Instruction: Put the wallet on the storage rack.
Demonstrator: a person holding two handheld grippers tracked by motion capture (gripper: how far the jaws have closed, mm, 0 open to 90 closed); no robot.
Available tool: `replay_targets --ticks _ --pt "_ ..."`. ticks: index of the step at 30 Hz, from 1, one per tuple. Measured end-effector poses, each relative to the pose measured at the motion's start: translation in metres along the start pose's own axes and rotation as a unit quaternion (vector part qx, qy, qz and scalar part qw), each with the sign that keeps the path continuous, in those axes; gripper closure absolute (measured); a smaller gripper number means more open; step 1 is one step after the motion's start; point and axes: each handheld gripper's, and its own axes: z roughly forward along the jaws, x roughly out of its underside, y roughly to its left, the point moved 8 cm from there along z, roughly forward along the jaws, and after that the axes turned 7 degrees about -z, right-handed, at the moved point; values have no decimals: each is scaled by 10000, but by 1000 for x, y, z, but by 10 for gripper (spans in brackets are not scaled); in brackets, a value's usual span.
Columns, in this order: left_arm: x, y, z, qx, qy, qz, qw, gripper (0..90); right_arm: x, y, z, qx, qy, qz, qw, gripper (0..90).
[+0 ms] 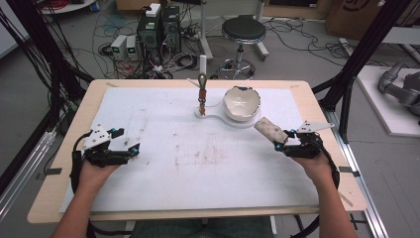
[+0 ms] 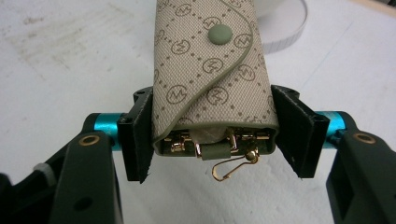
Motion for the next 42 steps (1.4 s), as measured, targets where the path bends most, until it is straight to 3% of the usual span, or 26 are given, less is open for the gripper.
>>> replay_targets --ticks 7,16,22,29,42 --pt "0 1 0 -21 -6 -7 10000 173 -22 -5 -8 99 -211 -32 9997 369" --pt "-1 1 0 -27 -13 -16 10000 173 -55 -9 -6 210 -182 -224 9994 369" --pt "-1 1 0 -28 -29 -10 10000 173 -82 -10 6 227 -34 -444 9987 369" --pt "-1 1 0 -27 -30 -21 10000 173 -110 -9 31 216 356 -712 9966 369" --pt "0 2 -1 -20 -26 -49 10000 173 -118 -15 60 336 775 -739 9937 369"
